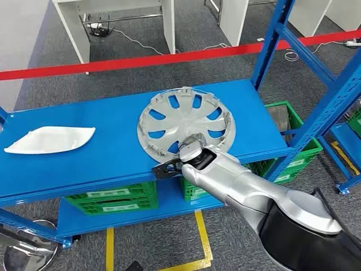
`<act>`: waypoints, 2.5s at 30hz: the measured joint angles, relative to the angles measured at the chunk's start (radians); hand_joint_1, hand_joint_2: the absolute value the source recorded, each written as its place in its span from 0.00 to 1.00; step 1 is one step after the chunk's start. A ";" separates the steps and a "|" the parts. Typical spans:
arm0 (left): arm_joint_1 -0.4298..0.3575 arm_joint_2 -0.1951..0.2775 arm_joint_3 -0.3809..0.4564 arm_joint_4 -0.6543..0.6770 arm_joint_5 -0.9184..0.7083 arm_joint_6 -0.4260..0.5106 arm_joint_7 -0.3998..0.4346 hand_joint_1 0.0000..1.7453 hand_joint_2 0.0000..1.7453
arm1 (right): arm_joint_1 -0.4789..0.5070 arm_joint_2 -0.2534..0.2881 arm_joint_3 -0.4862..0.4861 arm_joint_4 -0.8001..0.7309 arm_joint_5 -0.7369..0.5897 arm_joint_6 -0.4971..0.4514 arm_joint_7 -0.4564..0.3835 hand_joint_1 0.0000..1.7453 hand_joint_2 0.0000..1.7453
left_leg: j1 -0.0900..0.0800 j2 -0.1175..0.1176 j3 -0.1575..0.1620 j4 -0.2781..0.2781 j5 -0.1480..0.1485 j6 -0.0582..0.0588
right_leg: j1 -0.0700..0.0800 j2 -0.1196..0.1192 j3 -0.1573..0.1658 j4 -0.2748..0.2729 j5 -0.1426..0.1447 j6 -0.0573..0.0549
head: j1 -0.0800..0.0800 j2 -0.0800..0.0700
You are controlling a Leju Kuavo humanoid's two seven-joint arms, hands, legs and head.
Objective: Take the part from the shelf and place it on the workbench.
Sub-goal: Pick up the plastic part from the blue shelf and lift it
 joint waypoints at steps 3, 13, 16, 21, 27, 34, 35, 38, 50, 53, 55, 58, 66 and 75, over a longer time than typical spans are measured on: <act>0.002 0.000 0.001 0.000 0.004 -0.008 -0.007 0.00 0.25 | -0.001 -0.005 0.006 -0.006 -0.010 0.000 0.000 1.00 1.00 | 0.001 0.000 0.002 -0.004 0.003 0.014 | -0.002 -0.001 -0.002 0.003 -0.006 0.011 | 0.000 0.000; 0.000 0.002 0.008 0.000 0.038 -0.056 -0.062 0.00 1.00 | -0.007 -0.035 0.039 -0.032 -0.075 -0.048 -0.001 1.00 1.00 | -0.001 0.000 0.006 -0.007 0.003 0.030 | -0.002 -0.003 -0.042 0.082 -0.017 0.015 | 0.007 0.000; -0.001 0.002 0.016 0.000 0.052 -0.027 -0.064 0.00 1.00 | -0.015 -0.038 0.049 -0.046 -0.097 -0.077 -0.008 1.00 1.00 | -0.004 0.001 0.002 -0.006 0.004 0.017 | 0.003 -0.002 0.003 -0.002 -0.002 0.003 | 0.005 0.000; -0.003 0.004 0.033 0.000 0.067 0.020 -0.054 0.00 1.00 | -0.016 -0.042 0.064 -0.063 -0.099 -0.168 -0.013 1.00 1.00 | 0.001 0.003 -0.039 0.094 -0.062 -0.009 | -0.007 -0.004 0.009 -0.016 0.009 -0.018 | -0.001 0.000; -0.001 0.007 0.049 0.000 0.074 0.037 -0.045 0.00 1.00 | 0.001 -0.043 0.061 -0.080 -0.087 -0.323 -0.013 1.00 1.00 | 0.009 0.003 -0.073 0.171 -0.049 -0.023 | -0.008 -0.001 0.011 -0.010 0.005 -0.017 | -0.002 0.000; 0.000 0.005 0.058 0.000 0.074 0.038 -0.044 0.00 1.00 | 0.001 -0.044 0.051 -0.095 -0.075 -0.357 -0.009 1.00 1.00 | 0.007 0.001 -0.004 0.001 0.000 0.012 | -0.003 -0.001 -0.014 0.014 -0.012 0.014 | 0.000 0.000; 0.000 0.004 0.059 0.000 0.074 0.038 -0.044 0.00 1.00 | 0.001 -0.045 0.047 -0.099 -0.065 -0.379 -0.009 1.00 1.00 | 0.009 0.002 -0.003 -0.001 0.002 0.019 | -0.004 0.000 -0.026 0.037 -0.028 0.019 | 0.003 0.000; 0.000 0.003 0.060 0.000 0.074 0.040 -0.043 0.00 1.00 | 0.006 -0.055 0.021 -0.129 -0.017 -0.462 -0.009 1.00 1.00 | 0.009 0.004 -0.003 -0.002 0.002 0.029 | -0.006 0.000 -0.119 0.226 -0.111 0.028 | 0.005 0.000; 0.006 0.002 0.070 0.000 0.064 0.057 -0.030 0.00 1.00 | 0.096 -0.106 -0.228 -0.348 0.329 -0.620 -0.123 1.00 1.00 | 0.004 0.003 -0.014 0.026 -0.029 -0.007 | -0.008 0.000 -0.025 0.006 0.011 -0.006 | 0.003 0.000; 0.005 0.001 0.075 0.000 0.061 0.058 -0.027 0.00 1.00 | 0.117 -0.117 -0.283 -0.393 0.398 -0.649 -0.127 1.00 1.00 | 0.006 0.004 -0.086 0.198 -0.117 -0.017 | -0.009 -0.002 -0.019 0.005 0.008 -0.016 | -0.003 0.000; 0.004 0.001 0.078 0.000 0.057 0.061 -0.025 0.00 1.00 | 0.135 -0.128 -0.317 -0.420 0.447 -0.674 -0.127 1.00 1.00 | 0.007 0.005 -0.124 0.285 -0.138 -0.019 | -0.008 -0.002 -0.015 0.006 0.005 -0.018 | -0.002 0.000; 0.003 0.001 0.080 0.000 0.050 0.067 -0.019 0.00 1.00 | 0.160 -0.141 -0.375 -0.466 0.514 -0.725 -0.125 1.00 1.00 | 0.007 0.005 -0.067 0.154 -0.043 -0.014 | -0.008 0.003 -0.008 0.009 -0.001 -0.015 | -0.002 0.000; 0.001 -0.008 0.090 0.000 0.051 0.112 0.043 0.00 1.00 | 0.220 -0.171 -0.528 -0.599 0.646 -0.871 -0.056 1.00 1.00 | 0.008 0.003 -0.014 0.011 -0.003 0.021 | -0.002 0.004 -0.051 0.069 -0.043 0.017 | 0.001 0.000; -0.004 -0.014 0.092 0.000 0.050 0.131 0.061 0.00 1.00 | 0.257 -0.188 -0.579 -0.661 0.607 -0.874 -0.013 1.00 1.00 | 0.004 0.002 -0.020 0.019 0.003 0.024 | -0.004 0.002 -0.029 0.062 -0.016 0.020 | 0.002 0.000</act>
